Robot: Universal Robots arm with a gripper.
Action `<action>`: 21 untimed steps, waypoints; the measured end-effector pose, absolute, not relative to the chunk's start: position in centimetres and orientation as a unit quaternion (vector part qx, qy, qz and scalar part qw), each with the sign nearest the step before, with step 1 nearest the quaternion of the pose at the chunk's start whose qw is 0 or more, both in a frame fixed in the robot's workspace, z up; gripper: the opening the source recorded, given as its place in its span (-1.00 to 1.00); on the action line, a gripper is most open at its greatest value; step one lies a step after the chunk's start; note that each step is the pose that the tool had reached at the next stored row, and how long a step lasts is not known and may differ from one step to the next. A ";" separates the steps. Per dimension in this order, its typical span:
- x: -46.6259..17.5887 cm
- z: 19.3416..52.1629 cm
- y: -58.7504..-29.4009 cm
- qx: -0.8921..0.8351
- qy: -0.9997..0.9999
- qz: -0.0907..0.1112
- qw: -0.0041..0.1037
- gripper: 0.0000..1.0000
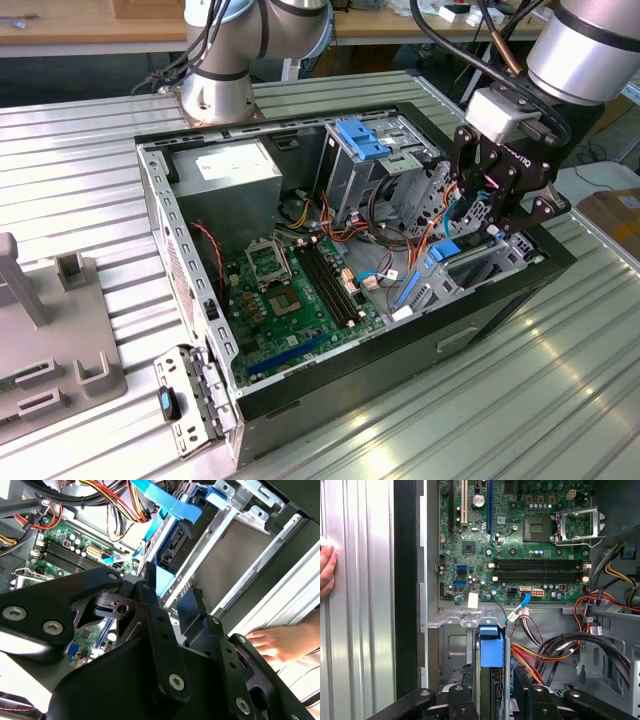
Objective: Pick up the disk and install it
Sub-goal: 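Insert the disk into the insertion slot, then insert the first disk wire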
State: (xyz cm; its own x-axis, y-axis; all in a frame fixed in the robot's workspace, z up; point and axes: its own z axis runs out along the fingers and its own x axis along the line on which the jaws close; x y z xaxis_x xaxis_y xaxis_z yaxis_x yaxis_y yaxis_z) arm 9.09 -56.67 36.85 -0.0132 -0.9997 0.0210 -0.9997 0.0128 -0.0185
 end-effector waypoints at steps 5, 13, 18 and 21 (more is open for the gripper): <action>9.8 36.8 -56.7 0.702 -0.712 0.014 0.001 -0.11; 10.5 36.8 -56.6 0.702 -0.712 0.014 0.001 -0.11; 10.5 36.8 -56.6 0.702 -0.712 0.014 0.001 -0.11; 10.5 36.8 -56.6 0.702 -0.712 0.014 0.001 -0.11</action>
State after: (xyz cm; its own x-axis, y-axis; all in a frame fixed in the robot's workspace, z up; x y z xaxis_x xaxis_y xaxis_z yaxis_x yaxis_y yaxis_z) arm 10.54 -56.65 36.85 -0.0131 -0.9997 0.0211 -0.9997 0.0127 -0.0184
